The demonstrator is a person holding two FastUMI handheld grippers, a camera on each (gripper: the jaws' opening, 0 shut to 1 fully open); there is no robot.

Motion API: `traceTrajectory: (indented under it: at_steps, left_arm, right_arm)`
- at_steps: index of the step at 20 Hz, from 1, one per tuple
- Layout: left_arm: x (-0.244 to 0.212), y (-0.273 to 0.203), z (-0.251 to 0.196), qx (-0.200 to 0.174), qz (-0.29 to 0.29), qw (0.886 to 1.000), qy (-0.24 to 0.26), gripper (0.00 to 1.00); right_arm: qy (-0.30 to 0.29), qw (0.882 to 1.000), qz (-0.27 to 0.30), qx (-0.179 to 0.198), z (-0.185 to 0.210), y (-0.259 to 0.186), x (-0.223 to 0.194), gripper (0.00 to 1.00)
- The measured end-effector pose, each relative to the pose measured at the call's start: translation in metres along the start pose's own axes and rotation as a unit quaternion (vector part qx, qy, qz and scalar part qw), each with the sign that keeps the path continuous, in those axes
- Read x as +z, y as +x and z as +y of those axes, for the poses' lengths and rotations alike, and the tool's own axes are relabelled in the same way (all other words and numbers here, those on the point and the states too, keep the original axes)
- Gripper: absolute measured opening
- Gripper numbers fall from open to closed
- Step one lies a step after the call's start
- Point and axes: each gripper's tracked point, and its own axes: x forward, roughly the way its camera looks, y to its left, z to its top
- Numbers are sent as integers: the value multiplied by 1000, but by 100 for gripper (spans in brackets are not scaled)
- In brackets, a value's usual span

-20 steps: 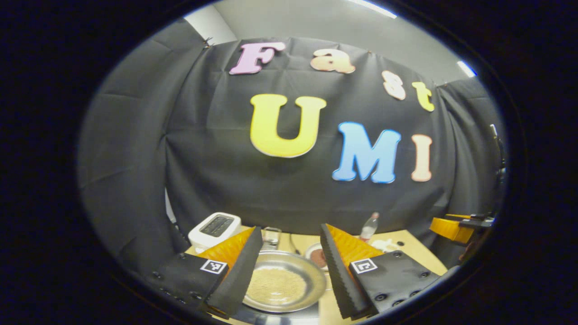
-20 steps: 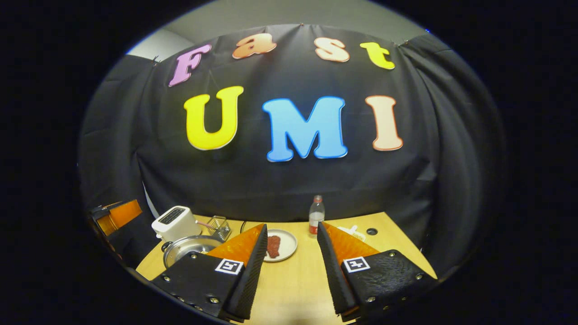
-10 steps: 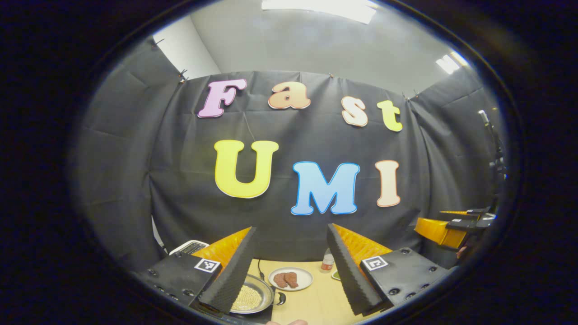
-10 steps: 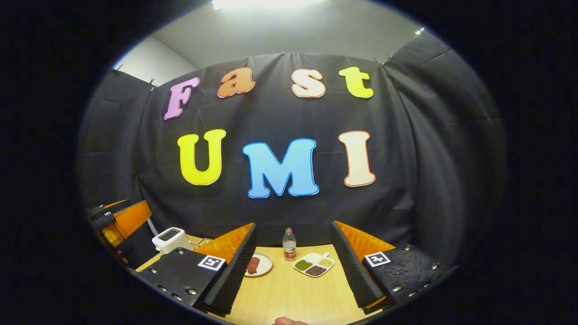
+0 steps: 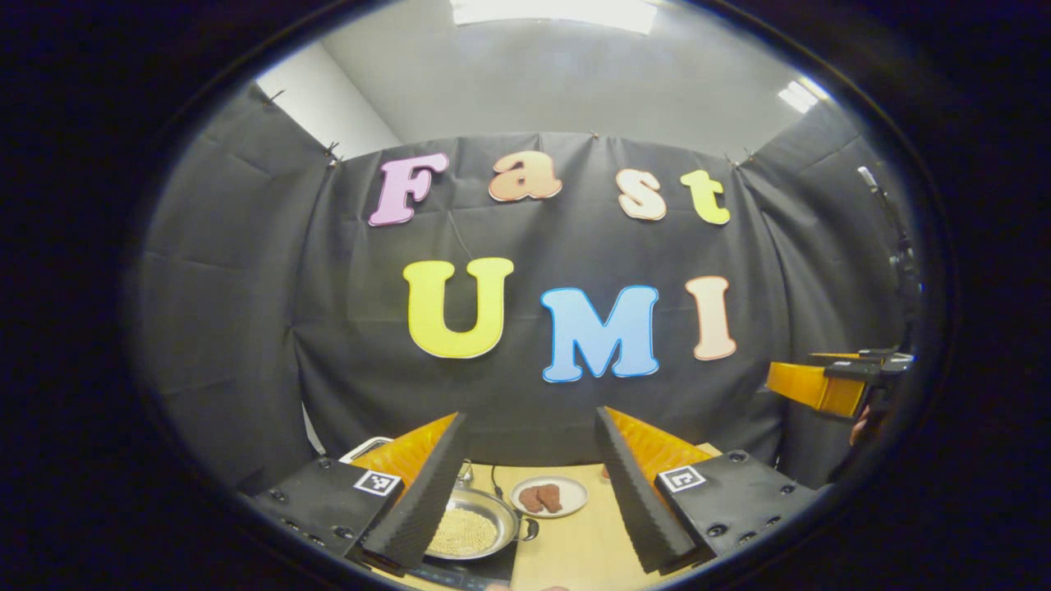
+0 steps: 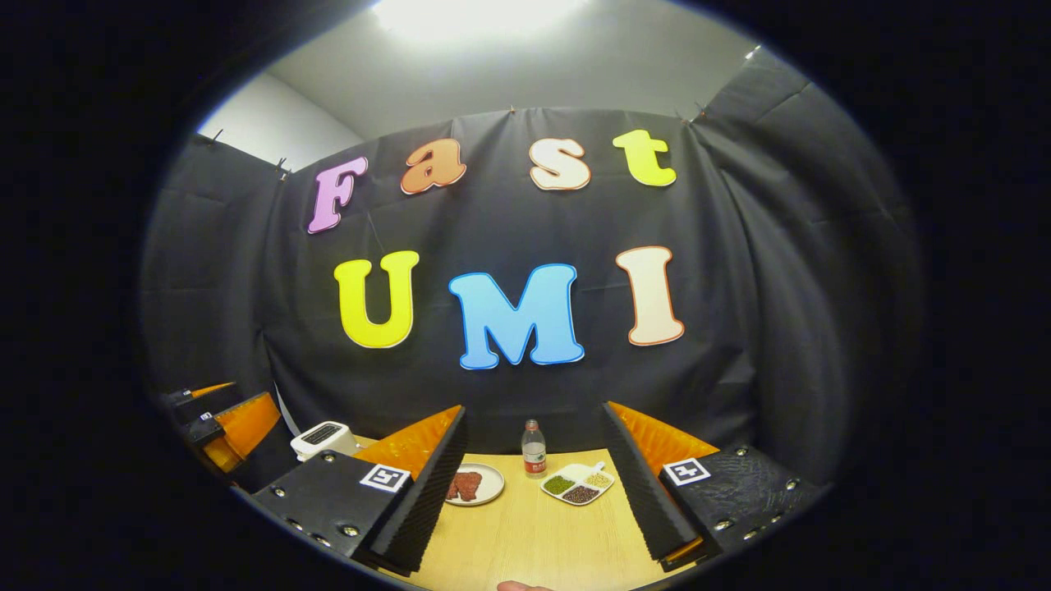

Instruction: First push the handle of the pot to place it horizontally, then grasp the pot with both hands and set it on the induction cooktop.

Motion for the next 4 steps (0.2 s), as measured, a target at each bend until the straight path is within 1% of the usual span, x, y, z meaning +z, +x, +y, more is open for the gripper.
traceTrajectory:
  at_steps: [1, 3, 4]
  left_arm:
    - [0, -2, 4, -4, 1, 1000, 0, 95]
    - [6, -5, 13, -7, -9, 1000, 0, 100]
    - [6, -6, 16, -11, -6, 1000, -1, 100]
  right_arm:
    - [-1, 1000, 0, -1, 4, -3, 1, 96]
    - [-4, 1000, -4, -8, 9, -8, 4, 96]
    - [-4, 1000, -3, -11, 11, -10, 2, 96]
